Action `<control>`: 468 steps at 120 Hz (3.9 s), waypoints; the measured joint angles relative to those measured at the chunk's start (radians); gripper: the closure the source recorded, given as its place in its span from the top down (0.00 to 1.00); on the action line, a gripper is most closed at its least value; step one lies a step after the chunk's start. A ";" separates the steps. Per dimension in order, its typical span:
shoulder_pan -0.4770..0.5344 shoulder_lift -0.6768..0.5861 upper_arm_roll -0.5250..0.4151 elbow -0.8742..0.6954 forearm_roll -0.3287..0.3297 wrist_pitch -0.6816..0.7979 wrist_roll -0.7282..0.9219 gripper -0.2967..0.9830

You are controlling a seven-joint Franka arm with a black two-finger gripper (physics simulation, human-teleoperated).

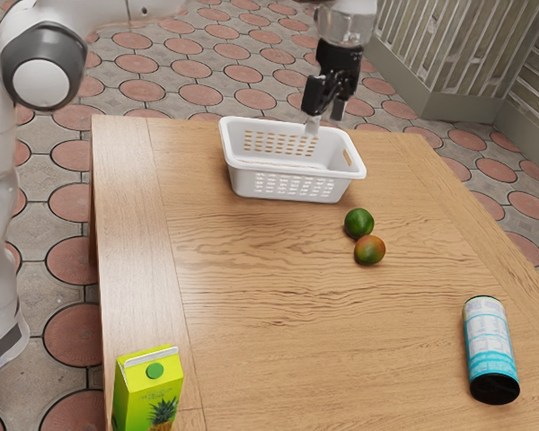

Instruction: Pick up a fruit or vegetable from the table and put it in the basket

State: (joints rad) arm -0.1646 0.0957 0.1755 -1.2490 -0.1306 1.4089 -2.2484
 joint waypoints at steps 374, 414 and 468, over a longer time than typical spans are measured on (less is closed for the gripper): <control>0.442 0.579 -0.331 0.083 -0.293 0.442 1.295 0.77; 0.443 0.601 -0.336 0.086 -0.293 0.453 1.304 0.71; 0.358 0.349 -0.205 0.007 -0.280 0.454 1.279 0.54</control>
State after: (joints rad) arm 0.1937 0.4444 -0.0300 -1.2422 -0.4108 1.8629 -0.9694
